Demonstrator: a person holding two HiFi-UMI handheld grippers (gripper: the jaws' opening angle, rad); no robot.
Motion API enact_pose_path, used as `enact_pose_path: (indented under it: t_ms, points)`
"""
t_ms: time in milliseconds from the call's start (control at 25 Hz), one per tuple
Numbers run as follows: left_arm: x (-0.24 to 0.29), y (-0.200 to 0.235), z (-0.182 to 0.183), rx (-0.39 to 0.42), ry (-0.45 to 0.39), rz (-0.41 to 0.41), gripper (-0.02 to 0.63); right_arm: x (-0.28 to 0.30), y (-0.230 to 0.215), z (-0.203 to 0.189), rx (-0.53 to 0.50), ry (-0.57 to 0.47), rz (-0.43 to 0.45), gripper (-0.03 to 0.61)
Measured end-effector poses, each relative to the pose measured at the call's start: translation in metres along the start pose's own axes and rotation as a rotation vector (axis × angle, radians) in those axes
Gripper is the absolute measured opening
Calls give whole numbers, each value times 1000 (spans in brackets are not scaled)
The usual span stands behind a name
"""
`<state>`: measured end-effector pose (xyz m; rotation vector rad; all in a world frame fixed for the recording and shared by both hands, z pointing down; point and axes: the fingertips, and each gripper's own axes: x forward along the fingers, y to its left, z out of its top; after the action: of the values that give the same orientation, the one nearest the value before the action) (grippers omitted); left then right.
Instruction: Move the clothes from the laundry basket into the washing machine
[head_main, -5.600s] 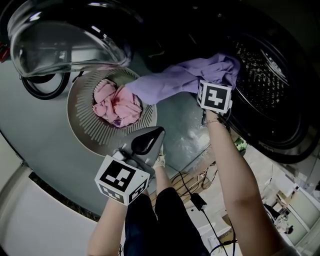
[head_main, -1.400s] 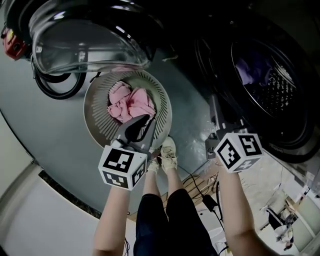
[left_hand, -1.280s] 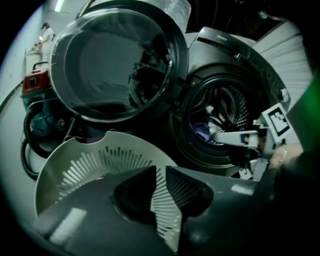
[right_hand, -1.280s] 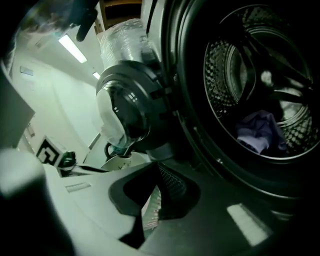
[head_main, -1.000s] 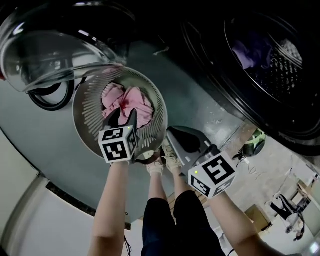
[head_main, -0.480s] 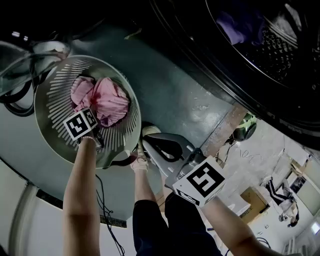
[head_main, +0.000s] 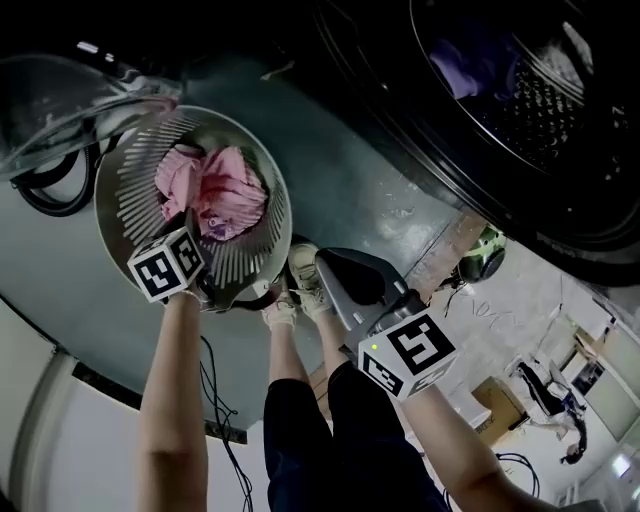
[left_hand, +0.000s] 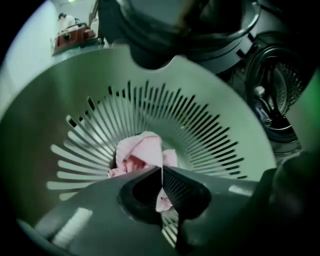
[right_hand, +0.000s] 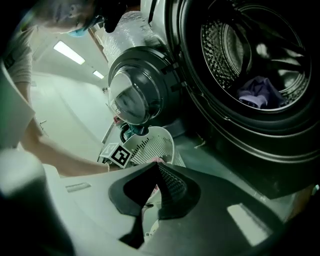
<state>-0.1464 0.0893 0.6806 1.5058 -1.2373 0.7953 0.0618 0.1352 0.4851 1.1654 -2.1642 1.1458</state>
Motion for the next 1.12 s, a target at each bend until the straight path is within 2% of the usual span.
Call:
enact_pose_path:
  t_ms: [240,440,520,600,760,880,920,1080,1120]
  points:
    - [-100,-58,26,10,-122,-110,8,-15,33,52,-53,-33,41,33]
    - [-188,-99,49,39,-224,-236,8,-15,68,85,-128,-31,106,169]
    - [-220,-114,58,58,-257,-294,8,-13,82,90,-154,-14,139,220]
    - [-249,-129,63,71,-281,-355,8,-10,96,91,-172,7,179,242]
    - [-286,-150,80,48,-322,-482,8,10,118,90,-279,39,285,275]
    - [-303,-159,85,51,-327,-534,8,25,130,80,-354,72,361,284]
    - [-305,-161,86,62,-328,-541,8,29,134,79,-349,69,382,267]
    - [-299,-158,86,73,-357,-533,8,28,143,86,-287,21,416,44]
    - [-297,-156,86,71,-366,-527,8,24,141,89,-276,3,404,43]
